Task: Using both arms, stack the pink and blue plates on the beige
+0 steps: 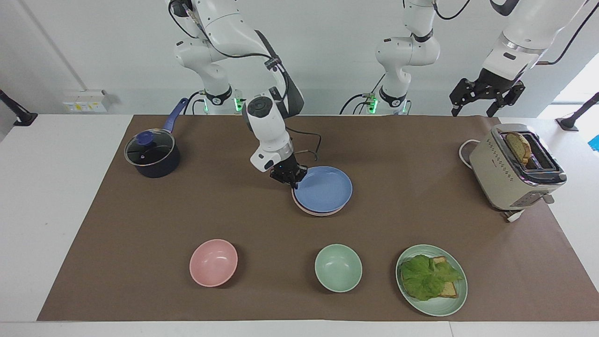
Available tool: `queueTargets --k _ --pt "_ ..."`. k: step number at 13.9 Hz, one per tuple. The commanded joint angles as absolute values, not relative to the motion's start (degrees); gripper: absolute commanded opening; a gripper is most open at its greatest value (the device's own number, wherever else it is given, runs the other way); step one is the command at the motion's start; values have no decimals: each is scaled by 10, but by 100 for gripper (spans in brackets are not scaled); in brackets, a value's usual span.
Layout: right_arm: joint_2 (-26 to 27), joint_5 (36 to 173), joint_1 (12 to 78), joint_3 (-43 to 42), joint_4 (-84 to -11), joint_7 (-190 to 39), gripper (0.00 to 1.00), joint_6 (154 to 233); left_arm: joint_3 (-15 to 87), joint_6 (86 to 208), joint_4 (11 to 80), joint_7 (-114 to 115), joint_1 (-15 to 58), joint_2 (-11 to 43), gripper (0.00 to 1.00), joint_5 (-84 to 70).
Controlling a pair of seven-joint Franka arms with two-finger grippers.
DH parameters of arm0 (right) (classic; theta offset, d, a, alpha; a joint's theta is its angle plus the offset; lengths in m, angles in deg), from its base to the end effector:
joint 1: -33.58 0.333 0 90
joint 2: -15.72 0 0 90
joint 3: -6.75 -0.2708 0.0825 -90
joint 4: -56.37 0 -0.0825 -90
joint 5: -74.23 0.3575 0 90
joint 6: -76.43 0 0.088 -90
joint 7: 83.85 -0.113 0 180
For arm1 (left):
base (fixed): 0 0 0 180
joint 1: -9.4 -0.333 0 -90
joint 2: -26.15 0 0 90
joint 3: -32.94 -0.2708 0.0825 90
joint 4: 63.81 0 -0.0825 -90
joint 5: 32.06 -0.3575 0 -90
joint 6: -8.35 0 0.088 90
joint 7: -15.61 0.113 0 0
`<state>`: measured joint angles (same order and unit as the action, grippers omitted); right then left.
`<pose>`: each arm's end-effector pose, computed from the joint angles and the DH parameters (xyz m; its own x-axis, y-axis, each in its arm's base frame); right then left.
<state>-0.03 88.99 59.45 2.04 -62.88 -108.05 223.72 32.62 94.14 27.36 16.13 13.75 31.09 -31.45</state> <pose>0.4960 0.2885 0.2852 0.9901 -0.1078 0.0899 -0.0810 -0.9618 -0.2617 0.4960 -0.0361 0.6021 0.9968 -0.0801 -0.0076 -0.0800 -0.9967 0.0112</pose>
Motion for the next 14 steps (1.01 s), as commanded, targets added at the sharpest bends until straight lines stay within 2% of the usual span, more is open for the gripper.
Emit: queueTargets --k 1,2,4,5,6,7,8,14 --pt "-12 906 596 16 -619 -1076 1 2240 327 930 269 164 134 315 100 -320" --pt "-12 905 596 16 -619 -1078 15 2239 327 930 269 164 134 315 100 -320" --pt "-12 905 597 16 -611 -1081 56 2237 327 930 269 165 134 315 100 -320" --pt "-10 905 598 16 -604 -1081 65 2227 327 930 269 165 134 315 100 -320" --pt "-5 904 598 17 -597 -1081 81 2210 327 930 269 165 134 315 100 -320" --pt "5 903 597 18 -590 -1082 93 2193 327 930 269 164 134 315 100 -320" --pt "20 901 590 21 -588 -1083 100 2175 327 930 269 165 134 315 100 -320" --pt "138 845 483 24 -589 -1077 100 2058 327 930 269 165 134 315 100 -320"
